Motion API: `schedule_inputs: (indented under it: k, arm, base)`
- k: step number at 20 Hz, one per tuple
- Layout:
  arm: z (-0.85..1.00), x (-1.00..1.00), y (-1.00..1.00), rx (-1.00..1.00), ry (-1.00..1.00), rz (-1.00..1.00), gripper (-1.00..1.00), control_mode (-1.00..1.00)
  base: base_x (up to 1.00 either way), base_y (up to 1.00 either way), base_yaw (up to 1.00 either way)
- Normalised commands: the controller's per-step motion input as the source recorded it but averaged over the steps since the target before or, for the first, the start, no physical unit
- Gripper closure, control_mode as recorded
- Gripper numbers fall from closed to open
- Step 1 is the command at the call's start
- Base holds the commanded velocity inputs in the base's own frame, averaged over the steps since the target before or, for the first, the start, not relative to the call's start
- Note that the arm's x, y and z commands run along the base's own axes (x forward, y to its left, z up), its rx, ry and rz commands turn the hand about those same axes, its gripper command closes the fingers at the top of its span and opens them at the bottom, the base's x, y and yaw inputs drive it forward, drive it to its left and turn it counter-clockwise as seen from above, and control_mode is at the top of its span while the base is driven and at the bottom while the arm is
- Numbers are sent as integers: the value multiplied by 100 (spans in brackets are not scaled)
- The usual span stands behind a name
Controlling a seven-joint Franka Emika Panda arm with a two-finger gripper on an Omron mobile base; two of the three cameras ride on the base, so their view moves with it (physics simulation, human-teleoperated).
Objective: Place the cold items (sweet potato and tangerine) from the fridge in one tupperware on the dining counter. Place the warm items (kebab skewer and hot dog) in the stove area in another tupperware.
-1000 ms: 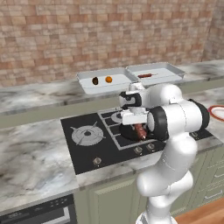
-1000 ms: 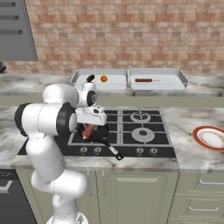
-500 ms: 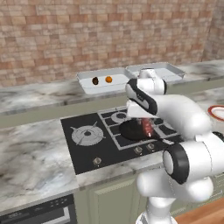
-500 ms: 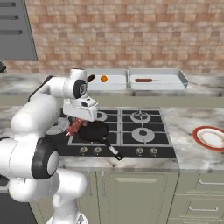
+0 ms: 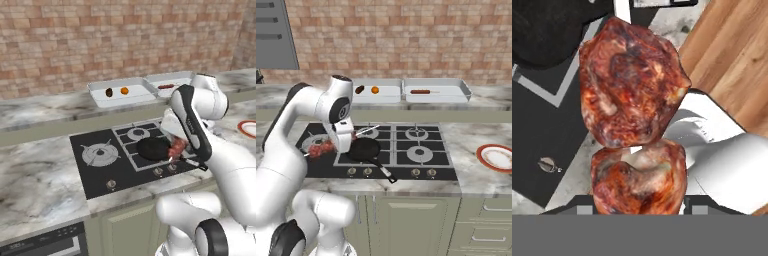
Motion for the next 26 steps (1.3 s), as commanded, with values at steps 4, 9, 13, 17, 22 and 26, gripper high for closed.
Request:
schedule_inputs:
  k: [4, 9, 13, 17, 22, 26]
  arm:
    - [29, -99, 1, -8, -2, -35, 100, -100]
    - [20, -48, 6, -21, 3, -18, 100, -100]
    - [0, 0, 0, 0, 0, 0, 100, -100]
    - [0, 0, 0, 0, 0, 0, 100, -100]
    - [0, -5, -3, 0, 0, -1, 100, 100]
    - [0, 0, 0, 0, 0, 0, 100, 100]
  base:
    - [0, 0, 0]
    - [0, 0, 0]
    - [0, 0, 0]
    - [0, 0, 0]
    - [-41, -32, -13]
    - [-39, -66, -19]
